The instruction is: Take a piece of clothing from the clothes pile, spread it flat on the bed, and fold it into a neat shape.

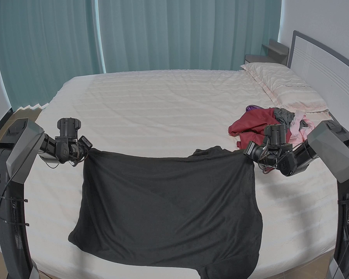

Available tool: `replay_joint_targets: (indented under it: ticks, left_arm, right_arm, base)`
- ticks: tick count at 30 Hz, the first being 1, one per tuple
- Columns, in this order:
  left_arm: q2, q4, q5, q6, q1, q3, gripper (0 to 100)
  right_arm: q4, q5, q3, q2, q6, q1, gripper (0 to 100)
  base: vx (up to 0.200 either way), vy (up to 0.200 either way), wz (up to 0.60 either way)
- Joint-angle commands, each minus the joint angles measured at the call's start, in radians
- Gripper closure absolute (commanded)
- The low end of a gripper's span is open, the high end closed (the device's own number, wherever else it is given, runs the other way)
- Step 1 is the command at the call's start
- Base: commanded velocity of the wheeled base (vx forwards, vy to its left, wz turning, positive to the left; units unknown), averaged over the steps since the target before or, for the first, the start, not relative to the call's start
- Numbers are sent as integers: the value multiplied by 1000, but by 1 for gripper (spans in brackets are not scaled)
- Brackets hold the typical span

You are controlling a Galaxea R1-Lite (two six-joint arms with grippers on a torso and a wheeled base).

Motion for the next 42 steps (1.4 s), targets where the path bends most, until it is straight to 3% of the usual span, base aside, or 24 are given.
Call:
replay_joint_targets:
  ticks: [1, 3, 4, 5, 6, 17, 21, 29, 42]
  left_arm:
    - [38, -3, 4, -3, 0, -34, 100]
    - [47, -3, 13, -3, 0, -35, 100]
    - [50, -3, 15, -3, 0, -35, 100]
    - [53, -3, 15, -3, 0, -37, 100]
    - [53, -1, 15, -3, -1, -37, 0]
    - [37, 17, 13, 3, 19, -17, 0]
    - [-83, 51, -50, 15, 55, 87, 0]
    - [-391, 24, -247, 15, 74, 482, 0]
    - [-597, -171, -370, 15, 63, 1025, 0]
  right_arm:
    - [-4, -2, -23, 39, 2, -1, 100]
    - [-4, -2, -25, 50, 2, -1, 100]
    - [-2, -2, -28, 51, 2, -1, 0]
    - [1, -2, -30, 53, 2, -1, 0]
    - [2, -2, -28, 56, 2, -1, 0]
    - [7, -8, 0, 30, 8, -18, 0]
    - [-4, -2, 142, -67, 15, -34, 0]
    - [-6, -2, 435, -277, 175, -18, 0]
    - [-268, -22, 876, -461, 207, 78, 0]
  base:
    - [0, 0, 0]
    - [0, 0, 0]
    - [0, 0, 0]
    - [0, 0, 0]
    - [0, 0, 0]
    - [0, 0, 0]
    - [0, 0, 0]
    - [0, 0, 0]
    - [0, 0, 0]
